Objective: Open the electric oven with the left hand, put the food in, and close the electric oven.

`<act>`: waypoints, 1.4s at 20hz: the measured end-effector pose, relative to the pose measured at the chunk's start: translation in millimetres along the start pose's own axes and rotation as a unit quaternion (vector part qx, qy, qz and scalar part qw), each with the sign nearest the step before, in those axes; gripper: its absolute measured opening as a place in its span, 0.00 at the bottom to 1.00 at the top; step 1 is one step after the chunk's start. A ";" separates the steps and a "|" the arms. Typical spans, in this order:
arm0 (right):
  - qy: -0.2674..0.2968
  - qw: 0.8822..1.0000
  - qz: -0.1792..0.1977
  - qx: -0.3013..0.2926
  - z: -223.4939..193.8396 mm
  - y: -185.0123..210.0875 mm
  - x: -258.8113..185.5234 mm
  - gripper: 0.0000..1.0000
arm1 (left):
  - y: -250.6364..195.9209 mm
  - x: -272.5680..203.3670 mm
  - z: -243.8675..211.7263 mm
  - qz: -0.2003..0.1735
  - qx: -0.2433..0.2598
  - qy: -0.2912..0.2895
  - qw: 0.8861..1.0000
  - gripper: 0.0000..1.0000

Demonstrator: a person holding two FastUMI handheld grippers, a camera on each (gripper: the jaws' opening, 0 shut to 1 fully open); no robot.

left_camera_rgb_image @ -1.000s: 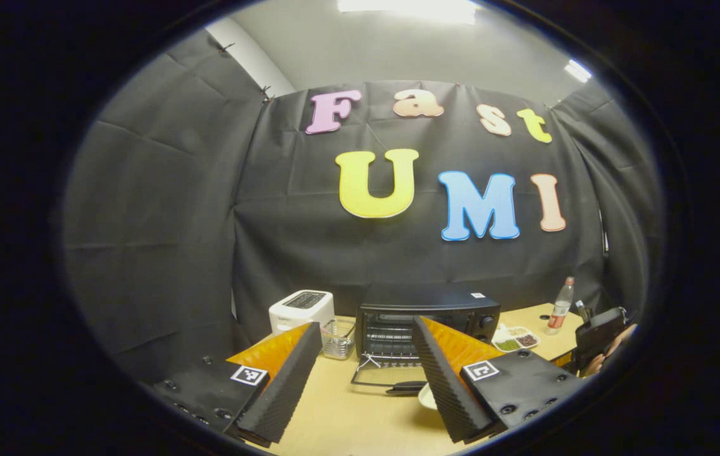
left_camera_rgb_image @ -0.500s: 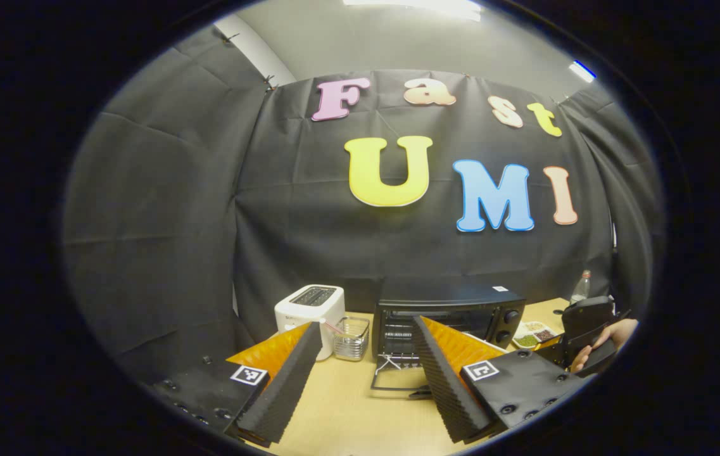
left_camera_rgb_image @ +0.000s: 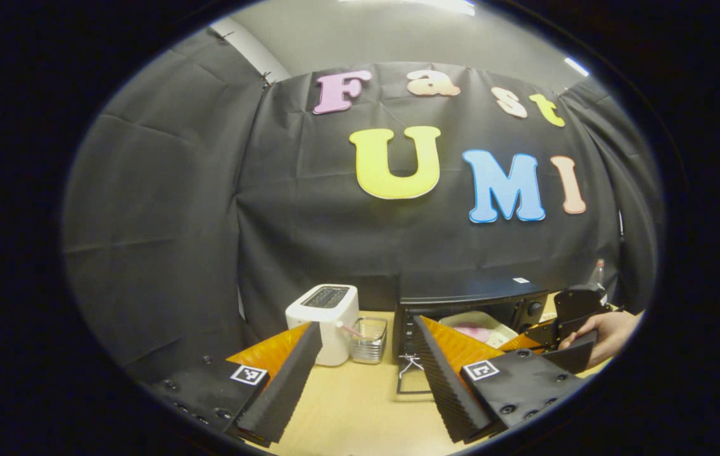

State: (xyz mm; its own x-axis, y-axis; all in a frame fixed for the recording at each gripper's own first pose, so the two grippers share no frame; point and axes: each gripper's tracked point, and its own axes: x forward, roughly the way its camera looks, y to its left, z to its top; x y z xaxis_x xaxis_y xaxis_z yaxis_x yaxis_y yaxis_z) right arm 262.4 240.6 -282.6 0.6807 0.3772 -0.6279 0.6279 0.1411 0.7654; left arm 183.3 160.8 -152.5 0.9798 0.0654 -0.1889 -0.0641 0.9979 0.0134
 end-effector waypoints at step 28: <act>0.019 0.991 0.115 -0.072 -36.0 55.7 -7.1 0.97 | 3.5 -23.1 1.9 0.009 0.011 0.006 1.000 1.00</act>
State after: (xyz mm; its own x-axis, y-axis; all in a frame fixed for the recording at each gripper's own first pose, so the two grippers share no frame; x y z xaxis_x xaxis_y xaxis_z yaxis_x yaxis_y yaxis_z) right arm 278.9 278.7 -230.4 0.7831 0.4485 -0.4308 0.3957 0.1751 0.9016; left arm 160.9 162.8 -146.2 0.9762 0.0835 -0.2002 -0.0775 0.9963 0.0375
